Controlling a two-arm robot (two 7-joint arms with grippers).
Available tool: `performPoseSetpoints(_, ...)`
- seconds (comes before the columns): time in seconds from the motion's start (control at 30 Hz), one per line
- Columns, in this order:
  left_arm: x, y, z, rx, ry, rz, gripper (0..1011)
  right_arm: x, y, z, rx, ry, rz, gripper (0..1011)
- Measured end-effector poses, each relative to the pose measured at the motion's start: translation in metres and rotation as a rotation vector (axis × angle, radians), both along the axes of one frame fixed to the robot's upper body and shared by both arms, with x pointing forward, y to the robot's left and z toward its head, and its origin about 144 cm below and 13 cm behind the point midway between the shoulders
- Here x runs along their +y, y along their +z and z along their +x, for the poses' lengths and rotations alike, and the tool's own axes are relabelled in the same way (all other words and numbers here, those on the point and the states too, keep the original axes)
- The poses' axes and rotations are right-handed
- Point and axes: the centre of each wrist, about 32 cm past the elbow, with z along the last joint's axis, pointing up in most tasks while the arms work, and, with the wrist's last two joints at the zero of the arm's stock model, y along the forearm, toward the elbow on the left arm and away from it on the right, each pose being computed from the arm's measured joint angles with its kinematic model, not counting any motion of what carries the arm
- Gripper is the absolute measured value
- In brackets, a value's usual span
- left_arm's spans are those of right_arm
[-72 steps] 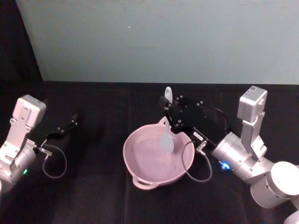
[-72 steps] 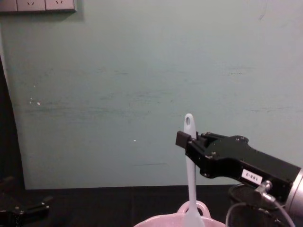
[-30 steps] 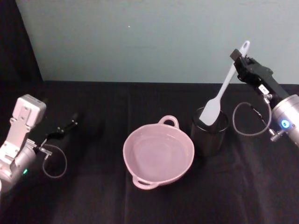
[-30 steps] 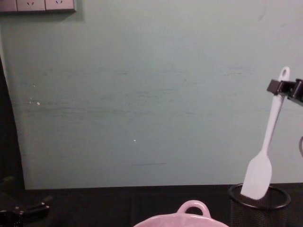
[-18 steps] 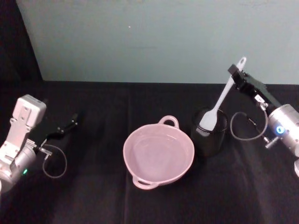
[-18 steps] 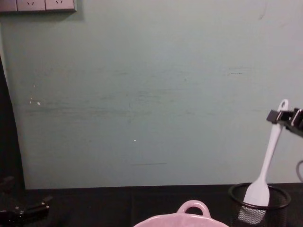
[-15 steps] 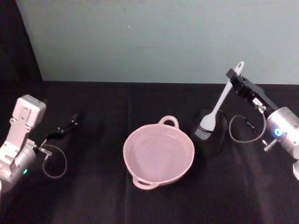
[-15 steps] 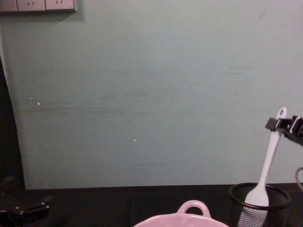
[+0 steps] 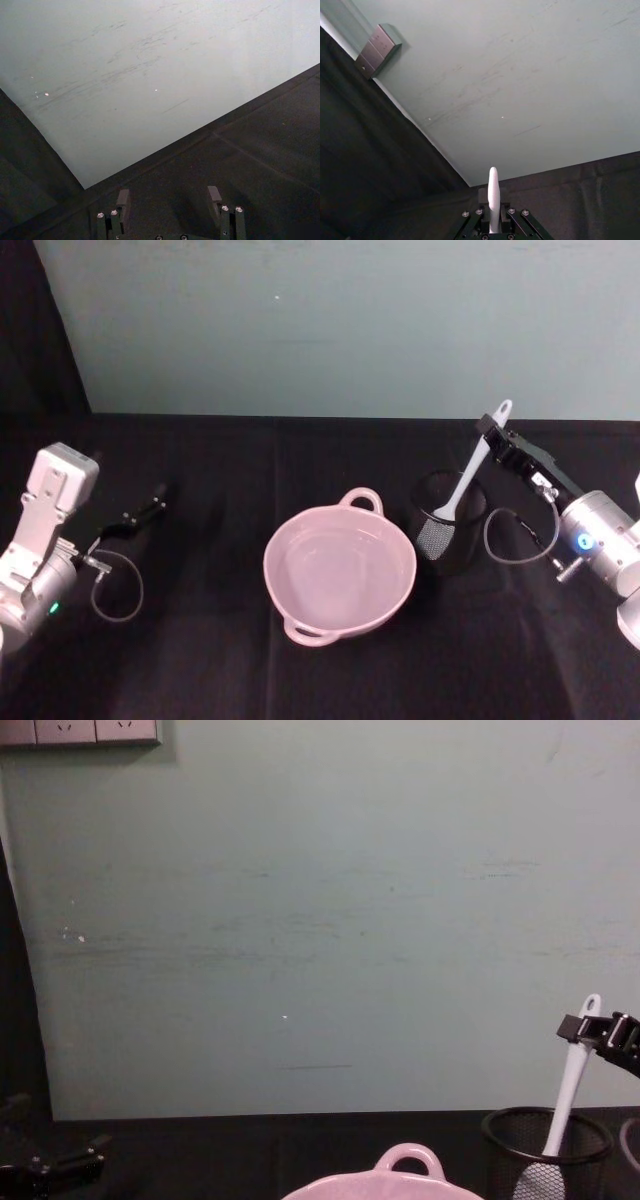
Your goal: Use the one hand to pick up the spoon and stir the clear water in the bowl.
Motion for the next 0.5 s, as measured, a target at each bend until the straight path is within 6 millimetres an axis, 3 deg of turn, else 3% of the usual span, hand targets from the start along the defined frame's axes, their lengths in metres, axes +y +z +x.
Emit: performPoseSetpoints(0.5, 0.0, 0.0, 0.0, 0.0, 0.0, 0.0, 1005, 0.0003, -0.0092, -0.0004, -0.001, -0.005, 0.0, 116)
